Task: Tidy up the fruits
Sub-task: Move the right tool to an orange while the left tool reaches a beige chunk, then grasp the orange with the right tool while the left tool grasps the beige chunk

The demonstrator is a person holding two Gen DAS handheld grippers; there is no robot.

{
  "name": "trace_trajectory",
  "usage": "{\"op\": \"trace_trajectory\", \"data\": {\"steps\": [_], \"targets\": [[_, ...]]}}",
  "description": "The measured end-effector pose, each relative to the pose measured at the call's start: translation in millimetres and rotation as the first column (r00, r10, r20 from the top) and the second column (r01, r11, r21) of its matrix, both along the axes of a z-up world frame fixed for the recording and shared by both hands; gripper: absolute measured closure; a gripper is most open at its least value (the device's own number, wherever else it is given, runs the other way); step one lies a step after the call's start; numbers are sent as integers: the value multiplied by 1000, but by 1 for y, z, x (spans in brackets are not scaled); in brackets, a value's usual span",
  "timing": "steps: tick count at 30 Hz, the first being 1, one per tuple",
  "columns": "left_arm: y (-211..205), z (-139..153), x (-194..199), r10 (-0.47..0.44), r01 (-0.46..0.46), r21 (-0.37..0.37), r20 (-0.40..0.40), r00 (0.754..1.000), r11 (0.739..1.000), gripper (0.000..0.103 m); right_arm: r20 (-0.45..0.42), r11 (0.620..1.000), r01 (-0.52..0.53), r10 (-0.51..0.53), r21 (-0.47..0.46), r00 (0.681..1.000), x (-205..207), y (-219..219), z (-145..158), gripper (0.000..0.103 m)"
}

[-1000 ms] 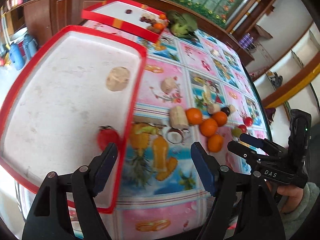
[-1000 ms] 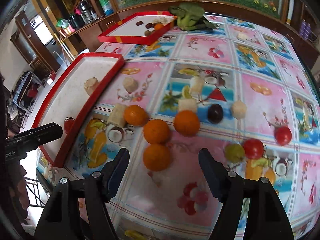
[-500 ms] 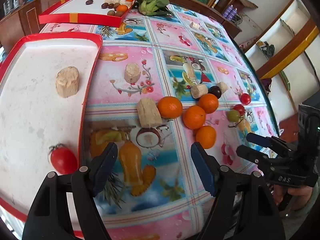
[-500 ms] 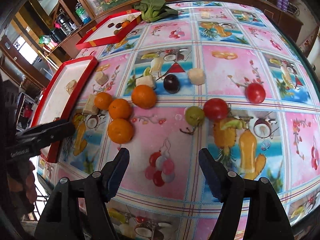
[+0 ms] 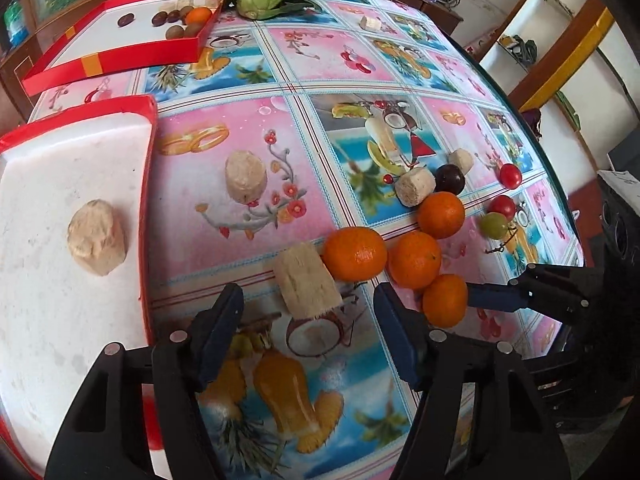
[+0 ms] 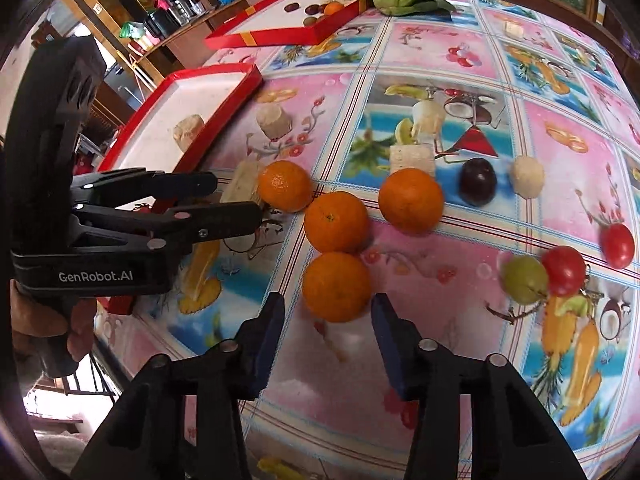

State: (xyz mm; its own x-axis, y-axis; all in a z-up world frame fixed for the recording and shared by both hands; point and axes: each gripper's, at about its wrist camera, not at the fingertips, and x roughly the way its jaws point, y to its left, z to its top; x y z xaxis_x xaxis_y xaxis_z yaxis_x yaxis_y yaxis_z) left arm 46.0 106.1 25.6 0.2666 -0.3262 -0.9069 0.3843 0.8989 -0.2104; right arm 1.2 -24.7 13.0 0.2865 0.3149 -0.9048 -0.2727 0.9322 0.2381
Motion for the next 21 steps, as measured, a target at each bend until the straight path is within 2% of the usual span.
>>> {"op": "trace_trajectory", "data": {"steps": [1, 3, 5, 7, 9, 12, 21], "targets": [[-1, -2, 2, -3, 3, 3, -4, 1000, 1000, 43, -2, 1000, 1, -1, -10, 1000, 1, 1, -2, 61], [-4, -4, 4, -11, 11, -10, -15, 1000, 1000, 45, 7, 1000, 2, -2, -26, 1000, 4, 2, -3, 67], [-8, -4, 2, -25, 25, -22, -11, 1000, 999, 54, 8, 999, -1, 1, -32, 1000, 5, 1, -3, 68], [-12, -4, 0, -37, 36, -19, -13, 999, 999, 57, 9, 999, -9, 9, -38, 1000, 5, 2, -3, 69], [-12, -4, -3, -34, 34, -4, -7, 999, 999, 69, 12, 999, -14, 15, -43, 1000, 4, 1, -3, 69], [-2, -4, -4, 1, -4, -61, -39, 999, 998, 70, 15, 999, -10, 11, -37, 1000, 2, -3, 0, 69], [9, -5, -28, 63, -72, -121, -73, 995, 990, 70, 21, 1000, -1, 1, -5, 1000, -2, -9, 8, 69]]}}
